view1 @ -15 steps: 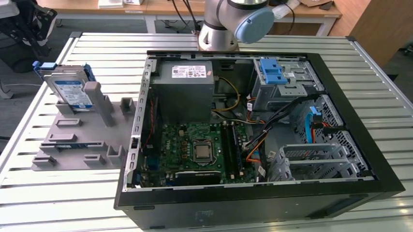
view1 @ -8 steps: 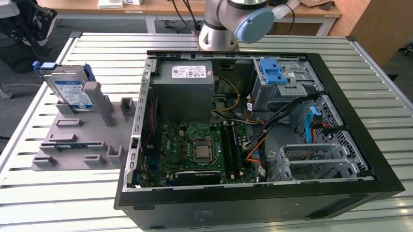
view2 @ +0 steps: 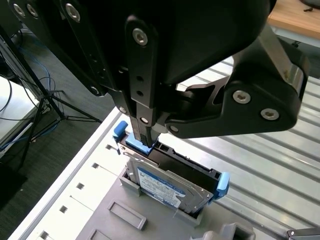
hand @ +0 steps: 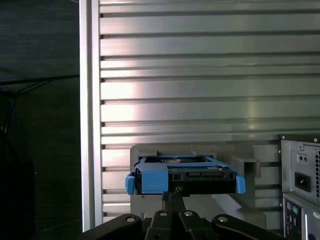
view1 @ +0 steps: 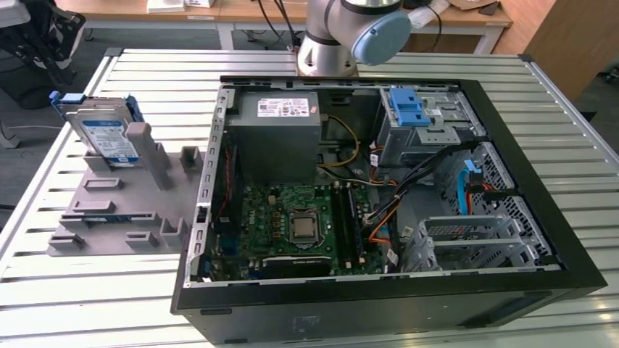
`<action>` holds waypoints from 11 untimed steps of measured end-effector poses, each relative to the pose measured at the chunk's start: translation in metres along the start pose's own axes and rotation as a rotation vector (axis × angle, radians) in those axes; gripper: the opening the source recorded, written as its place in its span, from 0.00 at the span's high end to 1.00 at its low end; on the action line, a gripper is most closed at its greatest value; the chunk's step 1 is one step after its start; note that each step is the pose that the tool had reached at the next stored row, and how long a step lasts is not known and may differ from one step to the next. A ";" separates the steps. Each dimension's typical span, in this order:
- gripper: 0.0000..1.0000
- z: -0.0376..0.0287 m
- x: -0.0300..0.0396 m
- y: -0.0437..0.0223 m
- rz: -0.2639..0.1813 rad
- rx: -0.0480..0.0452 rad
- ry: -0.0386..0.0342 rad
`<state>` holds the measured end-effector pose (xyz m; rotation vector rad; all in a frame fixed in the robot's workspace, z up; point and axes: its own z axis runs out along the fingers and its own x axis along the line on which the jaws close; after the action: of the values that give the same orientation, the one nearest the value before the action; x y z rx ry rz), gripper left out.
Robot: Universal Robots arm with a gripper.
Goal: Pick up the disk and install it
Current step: 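Pick up the disk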
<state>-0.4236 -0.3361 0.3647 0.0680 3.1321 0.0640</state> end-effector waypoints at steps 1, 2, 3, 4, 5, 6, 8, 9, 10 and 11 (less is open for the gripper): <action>0.89 0.0000 0.0000 0.0000 -0.002 -0.0001 0.0000; 0.89 0.0000 0.0000 0.0000 -0.003 0.0000 0.0001; 0.89 0.0000 0.0000 0.0000 -0.004 0.0000 0.0002; 0.89 0.0000 0.0000 0.0000 -0.006 0.0000 0.0002; 0.89 0.0000 0.0000 0.0000 -0.007 -0.0001 0.0003; 0.89 0.0000 0.0000 0.0000 -0.009 -0.0001 0.0004; 0.89 0.0000 0.0000 0.0000 -0.011 -0.0001 0.0005; 0.89 0.0000 0.0000 0.0000 -0.012 -0.0001 0.0005; 0.89 0.0000 0.0000 0.0000 -0.013 -0.0001 0.0005; 0.89 0.0000 0.0000 0.0000 -0.014 -0.0001 0.0006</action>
<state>-0.4236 -0.3361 0.3647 0.0458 3.1328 0.0642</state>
